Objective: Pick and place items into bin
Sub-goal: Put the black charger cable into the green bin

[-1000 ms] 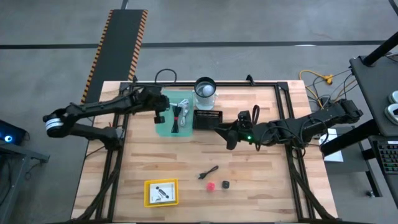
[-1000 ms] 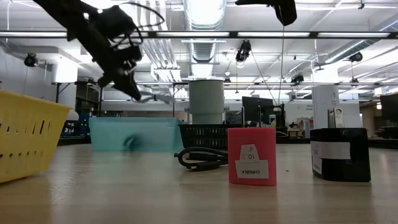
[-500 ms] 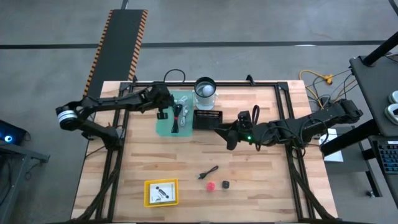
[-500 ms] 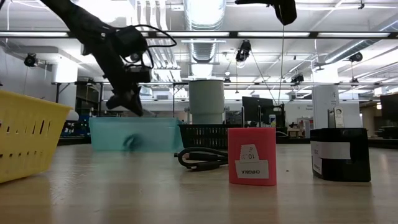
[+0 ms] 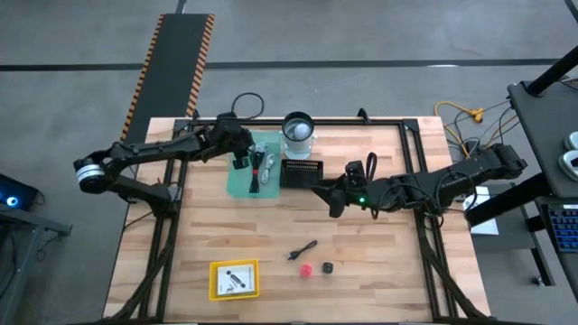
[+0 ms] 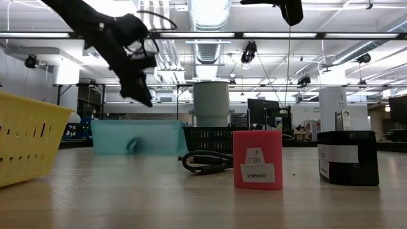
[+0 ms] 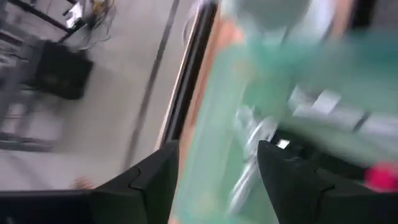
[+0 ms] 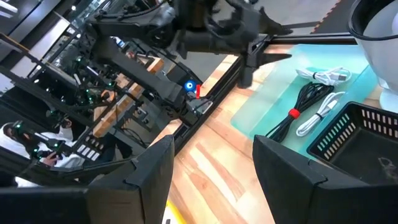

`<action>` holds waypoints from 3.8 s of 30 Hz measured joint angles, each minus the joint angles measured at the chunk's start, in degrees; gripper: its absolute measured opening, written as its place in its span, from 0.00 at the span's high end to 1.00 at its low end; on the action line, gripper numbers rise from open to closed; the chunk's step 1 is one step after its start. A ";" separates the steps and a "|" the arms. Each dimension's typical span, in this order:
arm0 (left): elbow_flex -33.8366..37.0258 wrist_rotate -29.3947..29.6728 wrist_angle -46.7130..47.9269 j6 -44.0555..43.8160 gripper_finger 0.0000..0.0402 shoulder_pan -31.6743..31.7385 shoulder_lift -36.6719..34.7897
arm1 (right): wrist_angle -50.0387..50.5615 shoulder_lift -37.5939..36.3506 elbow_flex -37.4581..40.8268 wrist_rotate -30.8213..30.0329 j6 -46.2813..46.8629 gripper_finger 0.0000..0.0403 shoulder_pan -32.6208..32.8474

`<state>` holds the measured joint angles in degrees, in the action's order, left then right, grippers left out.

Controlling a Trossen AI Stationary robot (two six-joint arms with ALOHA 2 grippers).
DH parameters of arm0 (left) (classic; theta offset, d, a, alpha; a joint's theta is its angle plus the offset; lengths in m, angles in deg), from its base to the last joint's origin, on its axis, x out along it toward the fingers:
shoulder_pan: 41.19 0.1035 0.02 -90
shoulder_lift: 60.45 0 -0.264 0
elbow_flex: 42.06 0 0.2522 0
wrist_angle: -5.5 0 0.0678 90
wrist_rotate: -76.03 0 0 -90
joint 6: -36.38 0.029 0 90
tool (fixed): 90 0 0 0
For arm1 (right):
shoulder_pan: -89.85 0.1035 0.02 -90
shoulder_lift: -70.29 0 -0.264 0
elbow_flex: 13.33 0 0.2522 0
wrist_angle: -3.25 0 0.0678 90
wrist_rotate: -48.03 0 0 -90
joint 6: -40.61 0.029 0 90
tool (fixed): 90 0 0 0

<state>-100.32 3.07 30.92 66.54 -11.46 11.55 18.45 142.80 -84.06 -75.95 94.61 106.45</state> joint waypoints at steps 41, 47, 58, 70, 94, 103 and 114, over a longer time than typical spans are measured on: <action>-0.23 -26.42 1.03 -31.51 0.48 -0.27 -14.82 | 25.61 31.98 -12.21 40.65 -39.45 0.50 0.02; -0.17 -26.43 1.44 -31.51 0.48 -0.26 -14.75 | 25.15 35.65 -14.17 39.58 -46.17 0.50 -0.06; -0.17 -26.44 1.41 -31.50 0.48 -0.26 -14.66 | 24.95 41.78 -14.80 36.89 -55.91 0.50 -0.05; -0.17 -26.44 1.38 -31.49 0.48 -0.25 -14.67 | 26.53 41.86 -14.91 36.98 -55.61 0.84 -0.10; -0.12 -40.61 -8.55 -38.09 0.48 -2.72 -13.68 | 4.09 15.84 -8.25 9.34 -38.44 0.97 -1.64; -0.10 -47.24 -33.10 -40.50 0.48 -9.15 -10.40 | -41.20 12.50 2.75 8.29 -46.32 0.97 -2.90; -0.63 -47.31 -52.35 -49.18 0.48 -14.36 0.16 | -40.90 13.00 2.78 8.26 -43.34 0.97 -4.98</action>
<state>-100.95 -44.25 -21.42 17.36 -25.81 11.71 -22.46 155.80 -81.28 -67.69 51.27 101.47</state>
